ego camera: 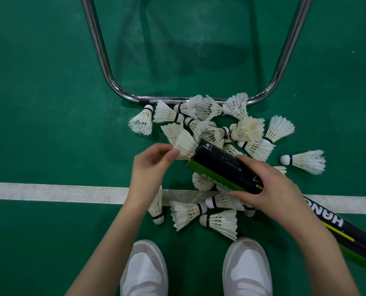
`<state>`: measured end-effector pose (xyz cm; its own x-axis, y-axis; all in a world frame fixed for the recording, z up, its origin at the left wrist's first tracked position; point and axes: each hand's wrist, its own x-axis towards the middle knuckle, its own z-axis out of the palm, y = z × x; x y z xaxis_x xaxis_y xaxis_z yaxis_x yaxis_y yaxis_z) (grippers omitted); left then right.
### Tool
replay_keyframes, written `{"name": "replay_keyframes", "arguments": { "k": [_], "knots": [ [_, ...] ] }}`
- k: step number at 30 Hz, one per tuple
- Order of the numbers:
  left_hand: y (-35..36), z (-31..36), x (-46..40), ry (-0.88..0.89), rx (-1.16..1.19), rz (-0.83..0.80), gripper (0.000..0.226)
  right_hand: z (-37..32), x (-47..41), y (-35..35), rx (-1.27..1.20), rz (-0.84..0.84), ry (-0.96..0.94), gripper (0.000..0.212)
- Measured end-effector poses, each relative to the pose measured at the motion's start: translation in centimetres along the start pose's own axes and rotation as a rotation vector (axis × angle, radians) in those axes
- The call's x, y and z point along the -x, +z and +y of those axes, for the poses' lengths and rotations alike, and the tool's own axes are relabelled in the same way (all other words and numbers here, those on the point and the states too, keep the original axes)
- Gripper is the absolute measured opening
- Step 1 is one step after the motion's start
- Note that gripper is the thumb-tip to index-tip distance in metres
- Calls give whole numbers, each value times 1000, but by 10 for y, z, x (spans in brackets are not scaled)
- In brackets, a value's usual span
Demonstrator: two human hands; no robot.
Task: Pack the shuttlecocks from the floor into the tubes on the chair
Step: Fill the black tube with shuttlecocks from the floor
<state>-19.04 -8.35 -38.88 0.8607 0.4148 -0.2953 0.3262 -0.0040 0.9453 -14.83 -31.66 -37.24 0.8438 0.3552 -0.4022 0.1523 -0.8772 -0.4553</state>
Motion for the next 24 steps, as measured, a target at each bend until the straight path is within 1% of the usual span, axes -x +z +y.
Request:
{"name": "replay_keyframes", "arguments": {
  "k": [2,5,7,10,12,14,18,24],
  "knots": [
    [5,-3,3,-50,-18,-33,6,-2,0,1,-4,-4,-6,76],
    [10,-7,7,-140,50,-23,2,-2,0,1,0,-6,-16,76],
    [10,-8,9,-149,72,-39,11,-2,0,1,-2,-8,-17,75],
    [11,-7,11,-125,65,-109,7,-3,1,1,-11,-9,-20,75],
    [10,-5,12,-105,60,-148,9,-4,2,1,-17,-12,-20,75],
    [8,-3,13,-90,40,-177,17,-5,3,1,-15,-15,-28,75],
    [13,-5,16,-77,-87,-287,24,-8,2,1,-1,-25,-49,75],
    [16,-9,14,-40,-87,-307,22,-12,2,3,16,-24,-70,75]
  ]
}}
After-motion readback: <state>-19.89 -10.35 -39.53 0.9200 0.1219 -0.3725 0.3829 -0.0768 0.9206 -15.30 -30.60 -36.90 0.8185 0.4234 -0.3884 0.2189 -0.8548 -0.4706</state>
